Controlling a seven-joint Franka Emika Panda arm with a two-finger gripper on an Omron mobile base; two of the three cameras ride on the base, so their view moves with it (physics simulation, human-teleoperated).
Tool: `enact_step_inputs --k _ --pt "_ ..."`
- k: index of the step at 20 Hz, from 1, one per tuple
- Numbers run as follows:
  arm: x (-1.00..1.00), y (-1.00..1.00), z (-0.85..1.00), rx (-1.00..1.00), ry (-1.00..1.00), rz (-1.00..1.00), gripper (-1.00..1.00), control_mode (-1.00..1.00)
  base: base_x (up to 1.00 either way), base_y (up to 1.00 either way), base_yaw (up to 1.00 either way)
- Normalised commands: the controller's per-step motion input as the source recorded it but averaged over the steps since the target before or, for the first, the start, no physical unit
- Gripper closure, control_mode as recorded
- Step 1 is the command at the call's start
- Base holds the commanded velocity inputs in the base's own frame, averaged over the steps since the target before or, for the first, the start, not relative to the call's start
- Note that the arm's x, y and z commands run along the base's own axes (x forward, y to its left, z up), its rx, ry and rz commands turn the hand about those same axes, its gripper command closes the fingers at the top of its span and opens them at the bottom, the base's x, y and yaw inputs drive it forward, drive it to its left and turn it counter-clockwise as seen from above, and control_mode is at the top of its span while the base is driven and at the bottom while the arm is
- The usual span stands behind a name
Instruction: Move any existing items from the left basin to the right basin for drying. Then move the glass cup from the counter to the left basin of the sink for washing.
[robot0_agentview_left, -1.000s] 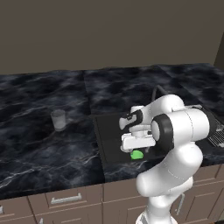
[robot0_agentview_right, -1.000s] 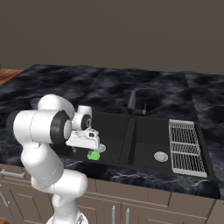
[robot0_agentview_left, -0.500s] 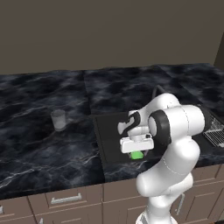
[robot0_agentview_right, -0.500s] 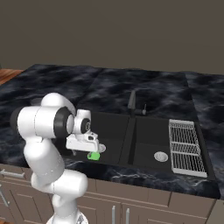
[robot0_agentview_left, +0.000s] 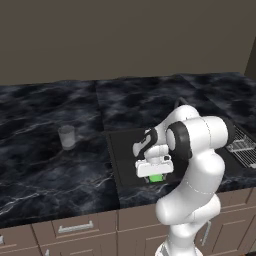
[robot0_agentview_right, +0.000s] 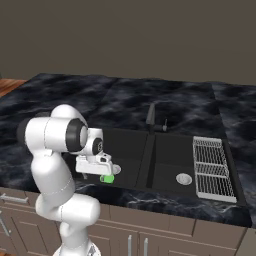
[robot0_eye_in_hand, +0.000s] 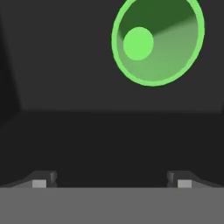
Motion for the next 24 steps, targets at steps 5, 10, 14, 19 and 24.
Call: enact_step_inputs --k 5,10,14,19,24 --pt "0.08 0.0 -0.14 0.0 0.0 0.0 -1.0 -1.0 0.0 0.0 0.0" --pt "0.15 0.0 -0.1 0.0 0.0 0.0 -1.0 -1.0 0.0 0.0 0.0" --pt "0.19 0.0 -0.04 0.0 0.0 0.0 -1.0 -1.0 0.0 0.0 0.0" --pt "0.17 0.0 -0.06 0.0 0.0 0.0 -1.0 -1.0 0.0 0.0 0.0" --pt "0.14 0.0 -0.17 0.0 0.0 0.0 -1.0 -1.0 0.0 0.0 0.0"
